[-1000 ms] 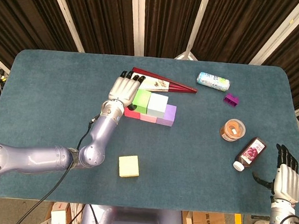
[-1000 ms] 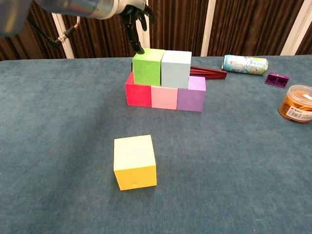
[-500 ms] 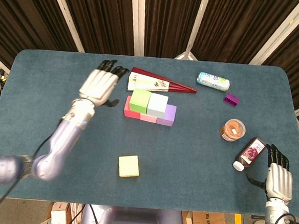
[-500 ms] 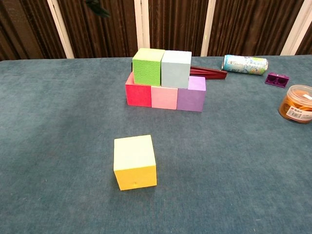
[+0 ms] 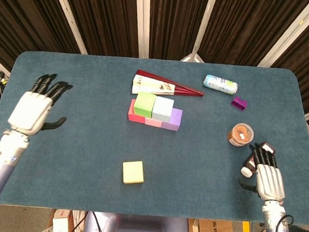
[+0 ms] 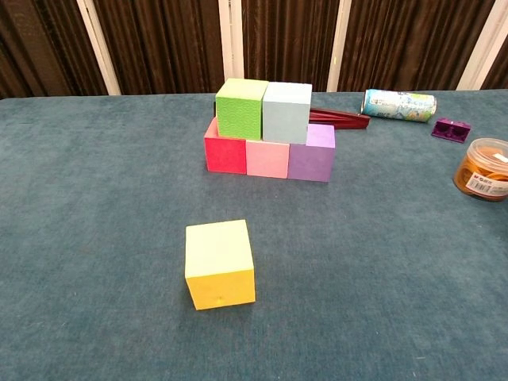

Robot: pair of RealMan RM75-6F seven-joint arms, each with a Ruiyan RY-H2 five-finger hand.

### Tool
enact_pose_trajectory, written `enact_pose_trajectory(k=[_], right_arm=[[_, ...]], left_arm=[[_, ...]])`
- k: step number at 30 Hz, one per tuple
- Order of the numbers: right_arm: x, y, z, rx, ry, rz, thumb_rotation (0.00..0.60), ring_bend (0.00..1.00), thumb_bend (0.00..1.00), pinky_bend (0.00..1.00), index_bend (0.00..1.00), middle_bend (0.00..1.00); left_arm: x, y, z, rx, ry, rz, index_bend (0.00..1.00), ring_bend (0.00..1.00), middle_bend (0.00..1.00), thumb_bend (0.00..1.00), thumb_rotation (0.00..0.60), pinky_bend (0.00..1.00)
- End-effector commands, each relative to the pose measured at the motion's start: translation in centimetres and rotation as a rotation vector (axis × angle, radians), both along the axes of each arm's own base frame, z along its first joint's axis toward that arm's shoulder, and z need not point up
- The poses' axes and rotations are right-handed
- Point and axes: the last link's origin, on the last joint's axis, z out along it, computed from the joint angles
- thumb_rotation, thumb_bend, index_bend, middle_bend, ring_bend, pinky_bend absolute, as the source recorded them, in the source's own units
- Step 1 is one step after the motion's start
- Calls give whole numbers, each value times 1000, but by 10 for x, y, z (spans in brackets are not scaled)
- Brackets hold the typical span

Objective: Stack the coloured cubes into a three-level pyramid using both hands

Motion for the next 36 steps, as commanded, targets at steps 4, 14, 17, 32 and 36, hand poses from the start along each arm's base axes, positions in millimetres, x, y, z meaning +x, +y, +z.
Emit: enact_pose_trajectory(k=[4,14,17,32,36], right_arm=[[34,-7,-4,238,27,142,600,0,209,0,0,16],[74,3,-24,387,40,232,600,0,210,0,0,16],[84,8,-35,420,25,242,600,0,209,0,0,16],[136,-2,-83,477,-30,404,600,0,210,0,0,16],[149,-9,-90,477,-27,438,600,0,210,0,0,16]], left_arm=[[-71,-33,6,76,-47,43,174,0,148,302,600,0],[-114,-60,-12,123,-90,111,174,0,149,302,600,0],[-123,-63,-17,140,-105,136,173,0,149,302,600,0],[-134,-58,-27,160,-108,163,188,0,148,304,600,0],[-136,-55,-27,164,-107,174,180,0,147,304,600,0]])
